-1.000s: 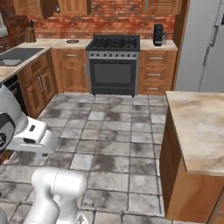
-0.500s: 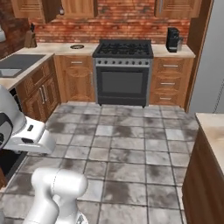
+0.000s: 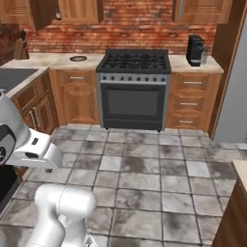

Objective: Move the hot dog bun to the plate on the dining table and place the condiment next to that plate. Then navigate to the fridge and take the sausage and place it on the plate as well.

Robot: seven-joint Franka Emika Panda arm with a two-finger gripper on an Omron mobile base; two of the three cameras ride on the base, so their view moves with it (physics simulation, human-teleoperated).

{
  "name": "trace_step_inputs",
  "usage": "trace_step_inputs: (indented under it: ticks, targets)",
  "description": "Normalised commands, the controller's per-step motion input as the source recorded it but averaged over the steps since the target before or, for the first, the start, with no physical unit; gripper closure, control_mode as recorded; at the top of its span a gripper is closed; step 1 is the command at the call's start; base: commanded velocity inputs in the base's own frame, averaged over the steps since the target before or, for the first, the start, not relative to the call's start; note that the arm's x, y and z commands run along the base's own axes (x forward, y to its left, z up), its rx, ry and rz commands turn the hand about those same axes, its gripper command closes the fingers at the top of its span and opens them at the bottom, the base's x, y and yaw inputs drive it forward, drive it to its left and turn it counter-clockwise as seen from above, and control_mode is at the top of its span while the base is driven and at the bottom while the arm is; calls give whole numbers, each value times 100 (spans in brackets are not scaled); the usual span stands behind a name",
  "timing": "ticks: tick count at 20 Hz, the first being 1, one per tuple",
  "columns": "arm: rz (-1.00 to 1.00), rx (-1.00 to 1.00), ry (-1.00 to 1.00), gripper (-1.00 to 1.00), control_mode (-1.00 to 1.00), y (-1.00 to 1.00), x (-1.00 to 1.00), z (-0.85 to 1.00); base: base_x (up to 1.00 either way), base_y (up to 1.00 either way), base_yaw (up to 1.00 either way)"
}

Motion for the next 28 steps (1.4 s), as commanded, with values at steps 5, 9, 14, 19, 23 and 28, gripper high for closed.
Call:
trace_step_inputs:
  ticks: [5,9,14,19,23,28]
  targets:
    - [0,0,0,-100,100,0,0,0,100,44,0]
    - [0,0,0,-100,100,0,0,0,100,49,0]
    - [0,0,0,-100,100,0,0,0,100,55,0]
    - [0,0,0,-100,100,0,0,0,100,55,0]
    - [0,0,0,-100,100,0,0,0,100,54,0]
    - [0,0,0,-100,100,0,0,0,100,54,0]
